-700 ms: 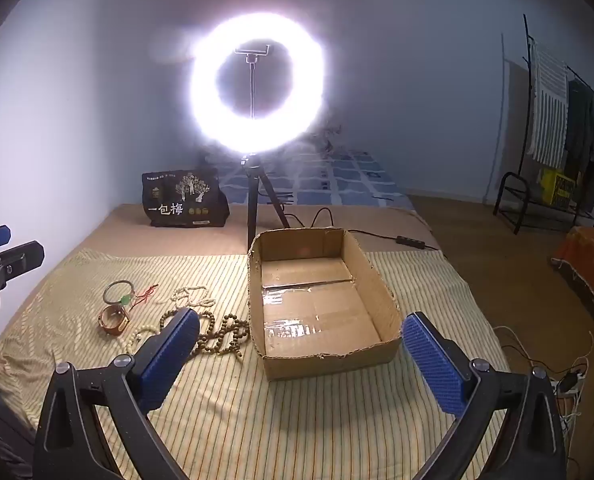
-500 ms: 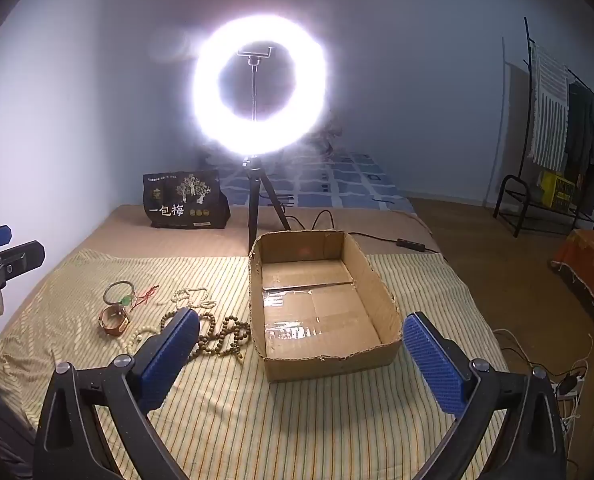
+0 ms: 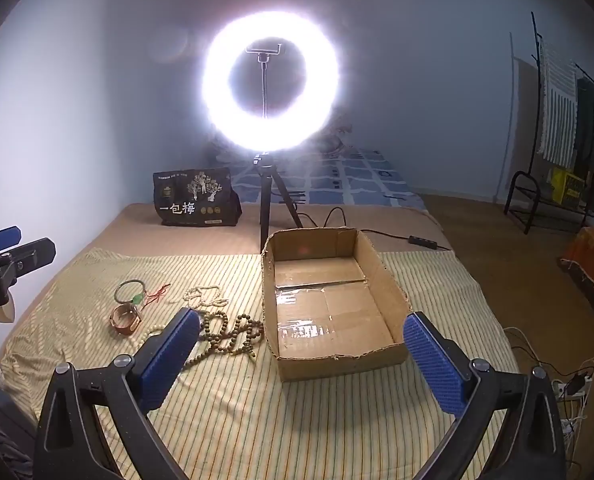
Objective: Organize jewelry
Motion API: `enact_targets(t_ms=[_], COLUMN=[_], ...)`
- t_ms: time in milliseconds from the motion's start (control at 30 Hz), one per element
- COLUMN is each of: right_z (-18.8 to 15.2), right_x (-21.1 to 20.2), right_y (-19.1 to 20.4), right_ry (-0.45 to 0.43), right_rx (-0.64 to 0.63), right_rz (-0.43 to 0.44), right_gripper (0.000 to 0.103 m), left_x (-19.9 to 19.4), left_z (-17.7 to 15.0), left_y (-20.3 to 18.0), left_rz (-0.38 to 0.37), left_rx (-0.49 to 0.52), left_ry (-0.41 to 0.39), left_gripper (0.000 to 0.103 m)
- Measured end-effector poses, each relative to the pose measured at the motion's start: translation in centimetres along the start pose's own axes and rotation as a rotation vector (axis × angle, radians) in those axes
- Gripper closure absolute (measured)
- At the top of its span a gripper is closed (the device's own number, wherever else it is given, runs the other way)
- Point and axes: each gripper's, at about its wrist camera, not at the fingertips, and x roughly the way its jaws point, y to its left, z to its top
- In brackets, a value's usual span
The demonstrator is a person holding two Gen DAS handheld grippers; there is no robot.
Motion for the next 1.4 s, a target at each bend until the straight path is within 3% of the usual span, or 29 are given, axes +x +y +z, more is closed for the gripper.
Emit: enact_targets(t_ms=[1400], right_z=[0.23], right_x=[-0.49], right_y=[0.67], right_ry=[-0.002], right_rx=[0.002], right_rz=[0.025], right_gripper=[0.000], left_x=[-0.02], left_z=[-0.01], left_y=[0.59], left_rz=[0.010], left_rx=[-0.001], left_ry=[-0.011], left_gripper=[0.001])
